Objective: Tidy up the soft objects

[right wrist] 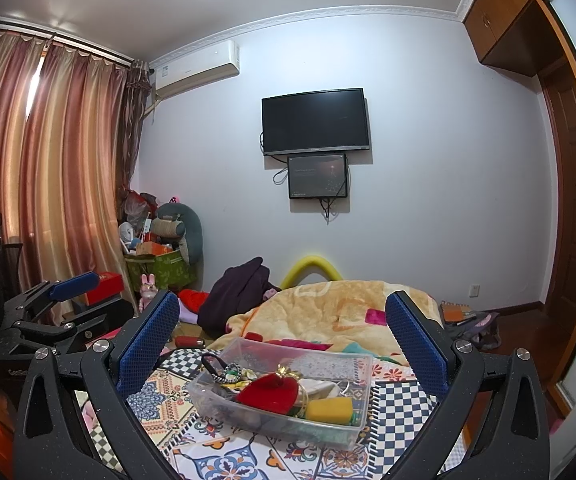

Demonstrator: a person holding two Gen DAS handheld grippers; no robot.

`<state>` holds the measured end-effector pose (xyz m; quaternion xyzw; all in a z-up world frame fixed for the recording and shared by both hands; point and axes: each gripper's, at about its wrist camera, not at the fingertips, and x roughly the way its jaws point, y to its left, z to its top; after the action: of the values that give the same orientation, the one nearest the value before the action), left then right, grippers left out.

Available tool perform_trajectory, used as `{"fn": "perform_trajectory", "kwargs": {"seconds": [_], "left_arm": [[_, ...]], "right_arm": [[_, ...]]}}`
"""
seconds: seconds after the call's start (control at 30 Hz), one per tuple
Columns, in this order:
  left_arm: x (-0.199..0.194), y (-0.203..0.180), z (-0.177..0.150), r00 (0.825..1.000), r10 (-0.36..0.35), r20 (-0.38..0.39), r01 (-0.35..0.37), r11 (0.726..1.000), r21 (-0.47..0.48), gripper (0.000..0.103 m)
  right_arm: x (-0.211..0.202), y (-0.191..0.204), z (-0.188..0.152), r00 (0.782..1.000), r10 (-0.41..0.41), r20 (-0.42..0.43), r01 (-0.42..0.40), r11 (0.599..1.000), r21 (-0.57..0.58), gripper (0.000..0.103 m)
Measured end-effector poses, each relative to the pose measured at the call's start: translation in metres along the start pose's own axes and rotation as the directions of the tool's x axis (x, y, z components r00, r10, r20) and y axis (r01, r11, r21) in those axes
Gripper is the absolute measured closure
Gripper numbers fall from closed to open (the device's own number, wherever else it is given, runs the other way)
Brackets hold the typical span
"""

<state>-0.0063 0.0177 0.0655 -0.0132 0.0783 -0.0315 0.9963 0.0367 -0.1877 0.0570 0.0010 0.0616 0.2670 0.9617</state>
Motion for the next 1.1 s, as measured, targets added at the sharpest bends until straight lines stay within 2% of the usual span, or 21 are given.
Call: {"fn": "perform_trajectory", "kwargs": {"seconds": [1.1], "left_arm": [[0.0032, -0.0018, -0.0007, 1.000, -0.013, -0.019, 0.013, 1.000, 0.000, 0.000]], "right_arm": [[0.0043, -0.0031, -0.0002, 1.000, -0.006, -0.027, 0.006, 1.000, 0.005, 0.000]]}}
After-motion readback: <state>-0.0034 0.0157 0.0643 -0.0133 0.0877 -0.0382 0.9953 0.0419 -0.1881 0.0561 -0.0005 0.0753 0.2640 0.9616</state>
